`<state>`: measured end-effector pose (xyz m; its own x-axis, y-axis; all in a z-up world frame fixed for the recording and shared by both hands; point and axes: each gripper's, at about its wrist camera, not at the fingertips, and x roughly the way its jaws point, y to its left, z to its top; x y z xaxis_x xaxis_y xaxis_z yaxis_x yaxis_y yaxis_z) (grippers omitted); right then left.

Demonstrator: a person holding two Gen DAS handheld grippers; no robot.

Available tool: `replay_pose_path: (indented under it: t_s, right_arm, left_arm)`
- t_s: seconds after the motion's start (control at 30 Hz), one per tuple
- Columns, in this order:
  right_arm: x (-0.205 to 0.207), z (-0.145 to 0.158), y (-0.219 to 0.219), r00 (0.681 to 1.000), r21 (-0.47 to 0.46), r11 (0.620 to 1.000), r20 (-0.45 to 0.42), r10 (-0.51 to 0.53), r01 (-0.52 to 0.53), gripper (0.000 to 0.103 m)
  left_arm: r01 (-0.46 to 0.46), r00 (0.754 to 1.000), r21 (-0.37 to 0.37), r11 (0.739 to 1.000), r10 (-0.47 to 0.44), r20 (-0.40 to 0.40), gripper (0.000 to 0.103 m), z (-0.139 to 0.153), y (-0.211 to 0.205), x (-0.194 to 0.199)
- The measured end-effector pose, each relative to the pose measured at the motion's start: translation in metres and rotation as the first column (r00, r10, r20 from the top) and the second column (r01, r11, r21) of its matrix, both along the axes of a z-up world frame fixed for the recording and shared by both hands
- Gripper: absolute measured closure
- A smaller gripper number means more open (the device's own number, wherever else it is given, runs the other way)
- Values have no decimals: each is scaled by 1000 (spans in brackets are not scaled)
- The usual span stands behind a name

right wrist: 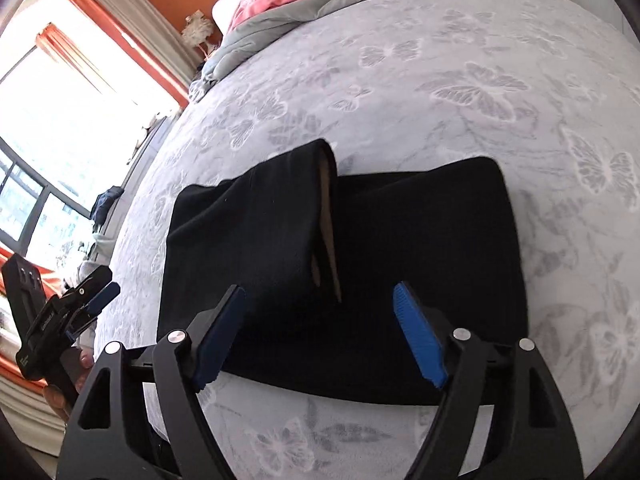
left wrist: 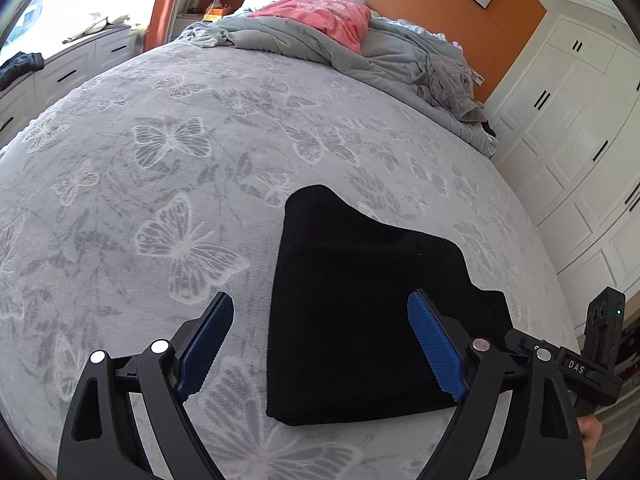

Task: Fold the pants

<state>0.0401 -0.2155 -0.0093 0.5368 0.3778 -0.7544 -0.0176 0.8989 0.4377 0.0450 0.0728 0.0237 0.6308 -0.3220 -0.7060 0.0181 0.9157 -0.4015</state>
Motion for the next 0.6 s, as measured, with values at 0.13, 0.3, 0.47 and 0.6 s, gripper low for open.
replay_pose_path:
  t_s: [0.13,0.3,0.47,0.6]
  right_arm:
    - [13,-25,8,997,37,999,-80,4,-1,29]
    - [26,-32,24,998,-17,1000,-67,10,-11,23]
    - [30,-35,38,999,-97,995,-47,12,-16,41]
    - [30,-34,39,999,-122,992,-35,15,-19,62]
  left_arm:
    - [18,999,-14,1000,-19,-30,17,-10,-11,2]
    - [41,999,-1,999,-41,-25,17,-13,-21,0]
    - [48,998,-10,999,-48,-29,17,-13,-18,0]
    - [26,999,-24,999,-27,-28,17,-11,-10,1]
